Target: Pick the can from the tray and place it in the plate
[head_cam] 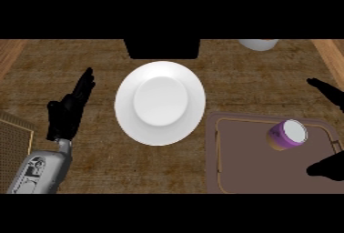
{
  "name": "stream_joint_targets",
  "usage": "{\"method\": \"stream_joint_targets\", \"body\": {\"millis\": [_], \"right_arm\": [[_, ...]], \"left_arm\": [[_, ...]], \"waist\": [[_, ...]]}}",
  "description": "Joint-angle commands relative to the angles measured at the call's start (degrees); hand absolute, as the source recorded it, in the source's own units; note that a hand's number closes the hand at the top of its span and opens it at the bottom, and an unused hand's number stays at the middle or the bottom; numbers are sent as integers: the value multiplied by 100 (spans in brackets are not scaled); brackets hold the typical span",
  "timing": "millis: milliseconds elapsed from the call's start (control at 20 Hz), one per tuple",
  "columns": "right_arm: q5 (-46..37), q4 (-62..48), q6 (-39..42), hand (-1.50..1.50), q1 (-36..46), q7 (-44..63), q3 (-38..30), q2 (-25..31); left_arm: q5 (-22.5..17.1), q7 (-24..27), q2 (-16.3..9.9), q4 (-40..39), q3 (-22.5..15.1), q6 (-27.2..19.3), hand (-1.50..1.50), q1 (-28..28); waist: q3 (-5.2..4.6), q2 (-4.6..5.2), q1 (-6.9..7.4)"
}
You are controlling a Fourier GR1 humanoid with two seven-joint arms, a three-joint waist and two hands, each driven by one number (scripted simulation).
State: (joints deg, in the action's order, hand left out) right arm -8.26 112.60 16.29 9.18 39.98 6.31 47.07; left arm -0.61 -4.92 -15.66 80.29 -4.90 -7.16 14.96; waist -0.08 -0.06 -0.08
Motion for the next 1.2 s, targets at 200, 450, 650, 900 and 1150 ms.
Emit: {"method": "stream_joint_targets", "body": {"millis": [200, 450, 650, 900, 1150], "right_arm": [[20, -390, 869, -150, 195, 241, -247, -415], [-656, -1404, 999, -150, 473, -260, 84, -680], [-925, -1855, 1234, -150, 601, -380, 185, -884], [-1481, -2121, 1226, -150, 615, -492, 211, -1342], [-1898, -2029, 1134, -150, -225, -1175, 177, -1281]], "left_arm": [[19, -95, -111, 86, 337, 308, 0, -31], [332, 91, 305, 87, 47, 52, 0, -247], [199, -31, 132, 192, 297, 299, 0, -182], [472, -145, 425, -17, 277, 110, 0, 99], [358, -227, 244, 467, 406, 440, 0, -251]], "waist": [[7, 6, 16], [10, 15, 50], [10, 13, 51], [8, 11, 25], [9, 0, 5]]}}
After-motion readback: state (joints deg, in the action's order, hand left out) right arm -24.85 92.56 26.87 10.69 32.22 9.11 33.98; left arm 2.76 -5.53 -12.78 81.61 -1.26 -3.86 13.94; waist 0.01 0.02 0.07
